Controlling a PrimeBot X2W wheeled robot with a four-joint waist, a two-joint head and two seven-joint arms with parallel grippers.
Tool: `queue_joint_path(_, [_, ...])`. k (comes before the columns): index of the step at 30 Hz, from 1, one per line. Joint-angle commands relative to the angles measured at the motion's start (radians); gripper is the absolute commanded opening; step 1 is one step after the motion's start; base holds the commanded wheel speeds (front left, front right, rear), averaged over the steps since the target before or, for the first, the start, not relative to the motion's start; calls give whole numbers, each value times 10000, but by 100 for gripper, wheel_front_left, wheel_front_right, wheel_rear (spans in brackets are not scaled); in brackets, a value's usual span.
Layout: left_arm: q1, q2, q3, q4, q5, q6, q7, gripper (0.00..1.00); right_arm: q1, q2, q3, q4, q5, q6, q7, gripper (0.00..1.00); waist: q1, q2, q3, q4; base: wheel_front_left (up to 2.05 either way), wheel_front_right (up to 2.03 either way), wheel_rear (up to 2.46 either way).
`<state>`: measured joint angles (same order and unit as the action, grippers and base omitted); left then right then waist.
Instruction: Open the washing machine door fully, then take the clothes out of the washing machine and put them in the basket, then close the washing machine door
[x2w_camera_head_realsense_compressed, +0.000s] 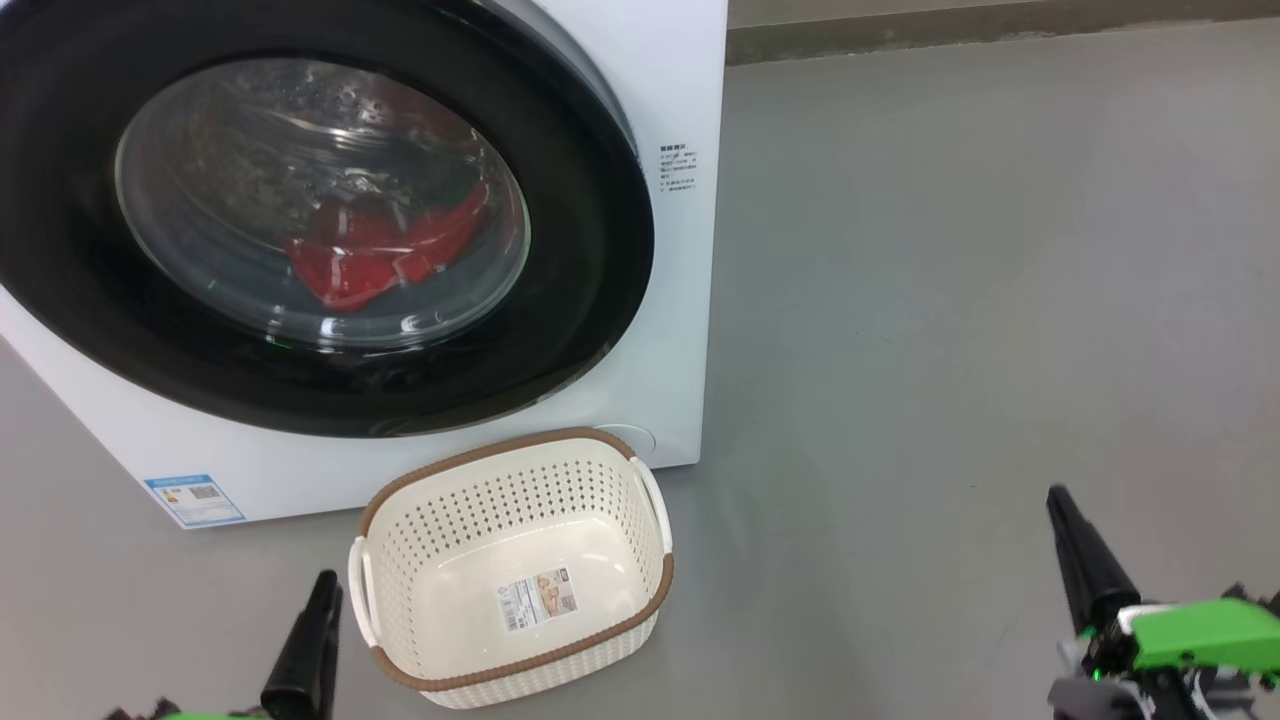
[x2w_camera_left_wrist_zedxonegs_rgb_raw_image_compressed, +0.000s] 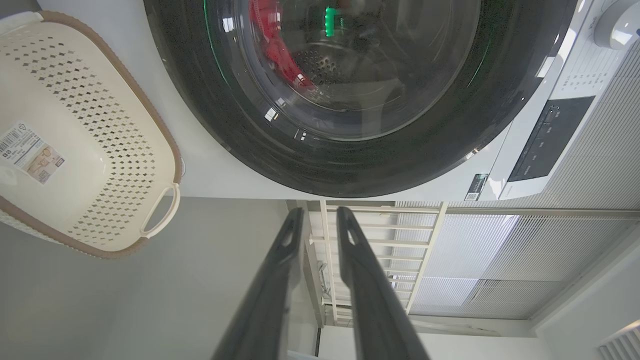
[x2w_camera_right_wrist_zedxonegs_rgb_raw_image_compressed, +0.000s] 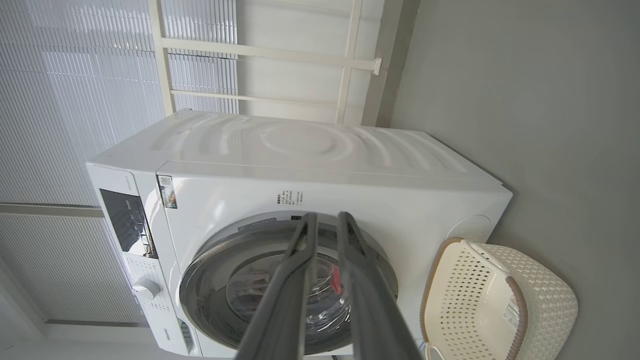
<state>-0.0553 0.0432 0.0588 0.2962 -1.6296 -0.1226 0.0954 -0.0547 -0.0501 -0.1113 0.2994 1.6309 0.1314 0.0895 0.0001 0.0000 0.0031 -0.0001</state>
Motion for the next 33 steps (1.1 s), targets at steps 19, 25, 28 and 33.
queue_joint_path(19, [-225, 40, -261, 172, 387, -11, -456, 100, -108, -81, 449, -20, -425, -1, -441, 100, 0, 0, 21, -29, 0, 0, 0])
queue_joint_path(25, [-345, 112, -320, 164, 960, -14, -640, 100, -238, -199, 666, 1, -922, -1, -627, 100, 0, 0, 38, -43, 0, 0, 0])
queue_joint_path(28, [-390, 111, -315, 140, 1377, -16, -726, 100, -295, -203, 699, -6, -1270, -2, -712, 100, 0, 0, 48, -51, 0, 0, 0])
queue_joint_path(33, [-469, 84, -290, 98, 2104, -20, -869, 100, -383, -216, 768, -33, -2028, -2, -853, 100, 0, 0, 73, -61, 0, 0, 0])
